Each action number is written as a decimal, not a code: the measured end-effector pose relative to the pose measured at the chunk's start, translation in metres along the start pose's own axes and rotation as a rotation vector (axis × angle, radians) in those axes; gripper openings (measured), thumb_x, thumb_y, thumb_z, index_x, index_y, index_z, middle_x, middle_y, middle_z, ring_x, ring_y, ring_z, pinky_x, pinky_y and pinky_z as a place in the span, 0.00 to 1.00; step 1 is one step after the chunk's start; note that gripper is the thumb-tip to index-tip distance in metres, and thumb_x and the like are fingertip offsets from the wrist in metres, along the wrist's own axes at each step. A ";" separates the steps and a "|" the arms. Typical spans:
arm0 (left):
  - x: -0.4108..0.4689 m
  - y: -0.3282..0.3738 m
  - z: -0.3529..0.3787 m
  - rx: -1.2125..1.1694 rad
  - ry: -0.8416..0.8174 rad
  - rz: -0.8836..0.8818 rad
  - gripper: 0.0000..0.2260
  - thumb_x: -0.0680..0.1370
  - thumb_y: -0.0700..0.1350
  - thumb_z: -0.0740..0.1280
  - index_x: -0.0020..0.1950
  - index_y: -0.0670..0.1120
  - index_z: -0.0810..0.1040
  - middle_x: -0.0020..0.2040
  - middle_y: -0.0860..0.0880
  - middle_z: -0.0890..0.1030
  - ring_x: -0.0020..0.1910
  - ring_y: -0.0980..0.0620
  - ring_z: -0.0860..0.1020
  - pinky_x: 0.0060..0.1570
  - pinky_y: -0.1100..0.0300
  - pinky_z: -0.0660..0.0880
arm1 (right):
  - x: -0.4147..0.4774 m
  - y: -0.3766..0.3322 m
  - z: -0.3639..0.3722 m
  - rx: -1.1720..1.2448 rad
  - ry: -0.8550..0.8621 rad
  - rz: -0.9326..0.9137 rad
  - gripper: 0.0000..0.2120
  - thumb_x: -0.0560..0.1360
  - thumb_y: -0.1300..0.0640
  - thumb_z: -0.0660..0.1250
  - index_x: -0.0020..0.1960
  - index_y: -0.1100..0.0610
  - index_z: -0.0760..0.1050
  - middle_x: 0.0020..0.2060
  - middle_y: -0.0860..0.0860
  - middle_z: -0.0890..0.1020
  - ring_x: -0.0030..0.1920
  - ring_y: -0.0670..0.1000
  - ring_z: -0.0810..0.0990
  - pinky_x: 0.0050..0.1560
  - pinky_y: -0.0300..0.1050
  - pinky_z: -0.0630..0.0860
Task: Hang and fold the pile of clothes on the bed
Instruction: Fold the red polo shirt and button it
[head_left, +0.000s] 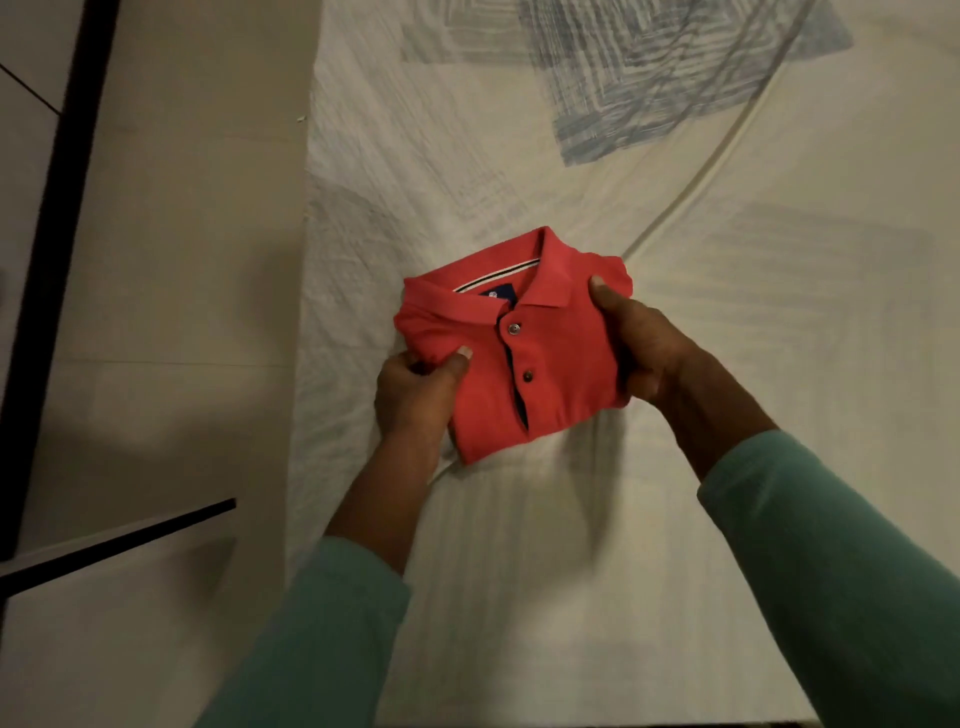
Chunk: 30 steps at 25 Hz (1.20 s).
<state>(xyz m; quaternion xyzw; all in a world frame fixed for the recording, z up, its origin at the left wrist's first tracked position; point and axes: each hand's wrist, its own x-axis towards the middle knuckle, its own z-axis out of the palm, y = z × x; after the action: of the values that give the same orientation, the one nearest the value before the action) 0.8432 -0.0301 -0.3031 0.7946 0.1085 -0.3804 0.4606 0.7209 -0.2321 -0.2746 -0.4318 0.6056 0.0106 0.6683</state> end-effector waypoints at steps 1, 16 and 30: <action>-0.002 0.006 -0.004 -0.034 -0.085 -0.045 0.21 0.70 0.55 0.79 0.58 0.46 0.86 0.52 0.47 0.87 0.47 0.48 0.86 0.53 0.52 0.84 | -0.009 -0.002 -0.001 0.022 -0.051 -0.002 0.34 0.72 0.34 0.74 0.70 0.55 0.78 0.61 0.57 0.85 0.59 0.58 0.85 0.63 0.60 0.79; -0.362 0.089 -0.303 -0.316 0.495 0.662 0.09 0.84 0.56 0.65 0.56 0.53 0.81 0.54 0.53 0.86 0.53 0.54 0.83 0.60 0.48 0.80 | -0.387 -0.061 0.124 -0.071 -0.242 -0.822 0.24 0.86 0.40 0.55 0.54 0.58 0.80 0.44 0.49 0.83 0.44 0.47 0.80 0.48 0.44 0.75; -0.632 -0.069 -0.618 -0.950 0.992 0.775 0.15 0.84 0.50 0.64 0.66 0.46 0.81 0.59 0.44 0.87 0.56 0.44 0.86 0.48 0.53 0.84 | -0.764 0.054 0.372 -0.388 -1.632 -0.165 0.19 0.78 0.53 0.69 0.67 0.59 0.80 0.61 0.60 0.85 0.57 0.60 0.86 0.62 0.59 0.80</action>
<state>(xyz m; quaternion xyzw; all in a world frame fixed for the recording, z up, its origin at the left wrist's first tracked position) 0.6844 0.6241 0.2745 0.5706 0.1676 0.2933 0.7485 0.7866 0.4102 0.2806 -0.4387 -0.1135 0.3744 0.8090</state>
